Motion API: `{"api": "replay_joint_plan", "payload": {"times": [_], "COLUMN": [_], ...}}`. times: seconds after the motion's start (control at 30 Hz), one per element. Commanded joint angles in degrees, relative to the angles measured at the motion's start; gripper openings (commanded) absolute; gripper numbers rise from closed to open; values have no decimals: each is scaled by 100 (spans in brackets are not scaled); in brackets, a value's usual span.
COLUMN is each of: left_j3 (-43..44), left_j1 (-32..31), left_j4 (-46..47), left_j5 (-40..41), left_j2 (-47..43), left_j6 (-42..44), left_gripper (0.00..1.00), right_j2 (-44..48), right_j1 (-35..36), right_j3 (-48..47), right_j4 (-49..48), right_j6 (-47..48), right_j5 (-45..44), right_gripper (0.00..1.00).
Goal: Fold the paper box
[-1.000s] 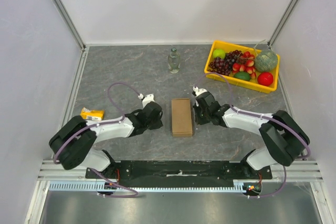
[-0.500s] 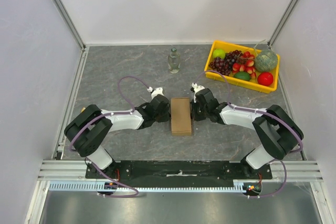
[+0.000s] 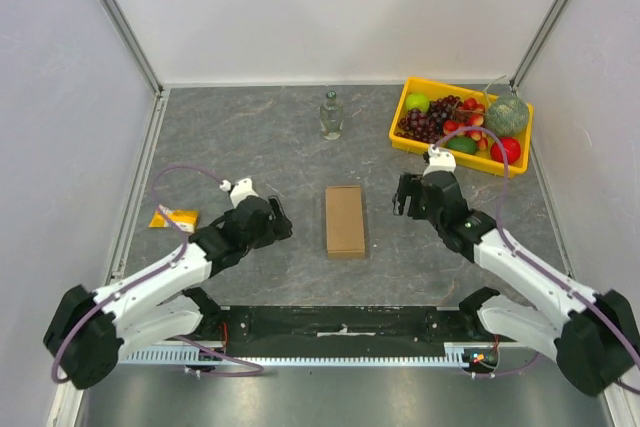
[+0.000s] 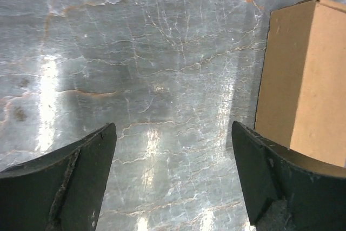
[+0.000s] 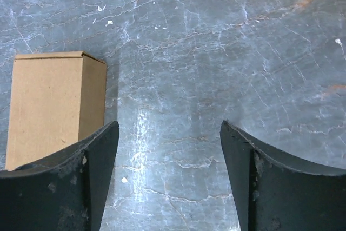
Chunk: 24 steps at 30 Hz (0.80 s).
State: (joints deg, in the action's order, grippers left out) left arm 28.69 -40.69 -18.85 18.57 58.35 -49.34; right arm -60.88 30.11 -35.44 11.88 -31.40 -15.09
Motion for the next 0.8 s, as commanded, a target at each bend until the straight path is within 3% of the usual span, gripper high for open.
{"api": "replay_joint_plan", "payload": {"times": [0.0,0.2,0.5,0.77], "left_j3": [58,-126,-530,-689], "left_j1": [-27,-36,-36,-27], "left_j4": [-742,-778,-919,-936], "left_j5": [384,411,218,253], "left_j2": [-613,-1395,-2784,-3505], "left_j6": [-181,205,618,680], "left_gripper": [93,94,94,93], "right_j2": [813,2061,3099,2907], "right_j1": [-5,13,13,4], "right_j3": [747,1803,2524,2586], "right_j4": [-211,-1011,-1408,-1197], "right_j6": [-305,-534,-595,-596], "right_j5": [-267,-134,-556,-644], "right_gripper": [84,98,98,98]}}
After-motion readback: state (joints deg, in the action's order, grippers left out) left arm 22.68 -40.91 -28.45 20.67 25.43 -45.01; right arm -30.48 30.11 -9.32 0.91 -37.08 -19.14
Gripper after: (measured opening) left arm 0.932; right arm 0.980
